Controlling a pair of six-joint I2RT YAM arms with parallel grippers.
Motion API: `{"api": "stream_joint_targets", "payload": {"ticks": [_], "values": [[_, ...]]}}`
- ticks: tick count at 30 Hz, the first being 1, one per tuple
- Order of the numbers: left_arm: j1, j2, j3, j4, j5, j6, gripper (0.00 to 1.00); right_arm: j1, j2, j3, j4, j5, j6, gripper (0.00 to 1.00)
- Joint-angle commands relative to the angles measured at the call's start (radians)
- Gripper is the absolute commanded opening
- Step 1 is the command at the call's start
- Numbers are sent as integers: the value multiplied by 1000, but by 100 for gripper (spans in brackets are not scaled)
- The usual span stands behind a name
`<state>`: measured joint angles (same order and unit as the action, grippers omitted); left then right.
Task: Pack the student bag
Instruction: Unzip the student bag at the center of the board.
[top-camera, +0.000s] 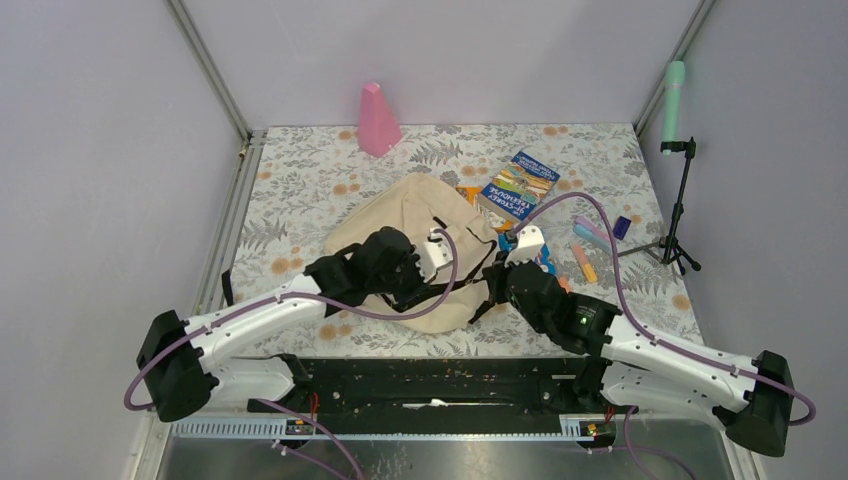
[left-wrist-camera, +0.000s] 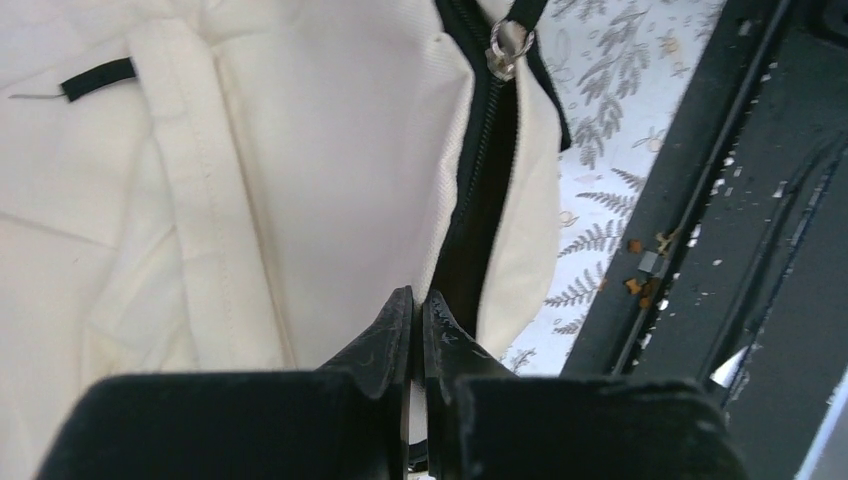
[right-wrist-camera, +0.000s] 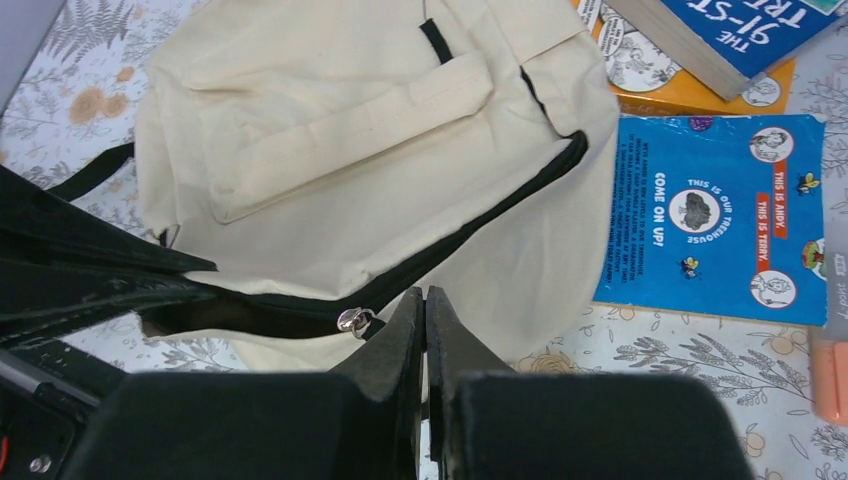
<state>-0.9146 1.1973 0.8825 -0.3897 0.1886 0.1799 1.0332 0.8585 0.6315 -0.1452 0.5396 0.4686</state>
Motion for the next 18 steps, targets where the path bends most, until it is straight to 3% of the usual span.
{"api": "stream_joint_targets", "payload": {"ticks": [1,7,18], "values": [[4,-52,27,-55,-214,34,0,-21,12,36,4,115,2,0],[6,-110,7,-45,-416,45,0,-47,31,25,-16,105,53,0],[5,-198,-24,-44,-628,69,0,-70,67,22,-14,27,82,0]]}}
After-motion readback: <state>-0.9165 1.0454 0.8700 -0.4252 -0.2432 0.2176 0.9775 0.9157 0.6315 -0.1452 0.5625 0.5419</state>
